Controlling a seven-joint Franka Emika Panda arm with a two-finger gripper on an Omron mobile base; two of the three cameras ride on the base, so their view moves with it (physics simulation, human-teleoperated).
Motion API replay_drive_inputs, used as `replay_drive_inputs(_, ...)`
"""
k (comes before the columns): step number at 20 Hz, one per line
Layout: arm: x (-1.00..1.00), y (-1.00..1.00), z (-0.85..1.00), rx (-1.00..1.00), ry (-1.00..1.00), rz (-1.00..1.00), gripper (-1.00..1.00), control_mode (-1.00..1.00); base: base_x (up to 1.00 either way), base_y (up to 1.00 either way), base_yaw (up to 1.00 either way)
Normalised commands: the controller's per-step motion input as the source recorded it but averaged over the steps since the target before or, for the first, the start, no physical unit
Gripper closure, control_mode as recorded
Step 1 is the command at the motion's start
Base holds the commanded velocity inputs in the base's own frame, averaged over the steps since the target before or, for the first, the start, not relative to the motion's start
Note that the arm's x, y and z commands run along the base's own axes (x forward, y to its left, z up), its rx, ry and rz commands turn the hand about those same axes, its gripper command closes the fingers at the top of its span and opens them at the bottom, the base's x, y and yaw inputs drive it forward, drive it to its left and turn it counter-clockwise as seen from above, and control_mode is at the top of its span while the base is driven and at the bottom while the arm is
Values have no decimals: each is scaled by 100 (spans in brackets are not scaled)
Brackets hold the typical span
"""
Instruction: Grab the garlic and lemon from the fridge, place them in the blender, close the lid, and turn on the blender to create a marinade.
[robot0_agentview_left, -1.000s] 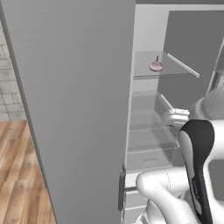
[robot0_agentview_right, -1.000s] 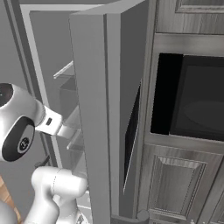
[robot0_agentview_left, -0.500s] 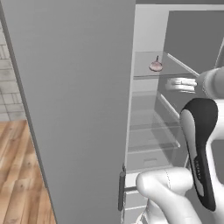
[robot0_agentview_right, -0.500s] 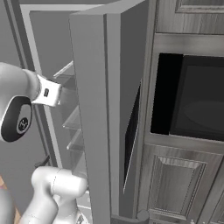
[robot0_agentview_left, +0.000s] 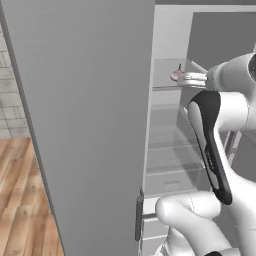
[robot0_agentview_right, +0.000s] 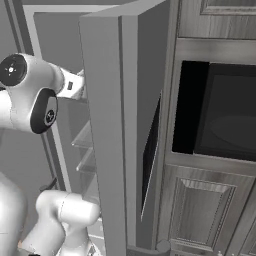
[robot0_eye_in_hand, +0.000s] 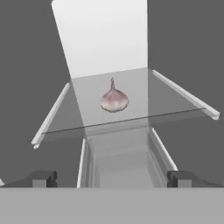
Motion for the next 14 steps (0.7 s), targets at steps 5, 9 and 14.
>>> replay_drive_inputs(5, 76, -42, 4, 0, 22, 7, -100, -100, 0, 0, 0)
replay_drive_inputs(9, 88, -14, 0, 0, 19, 6, -100, -100, 0, 0, 0)
replay_drive_inputs(14, 77, 5, -12, -3, 12, 4, -100, -100, 0, 0, 0)
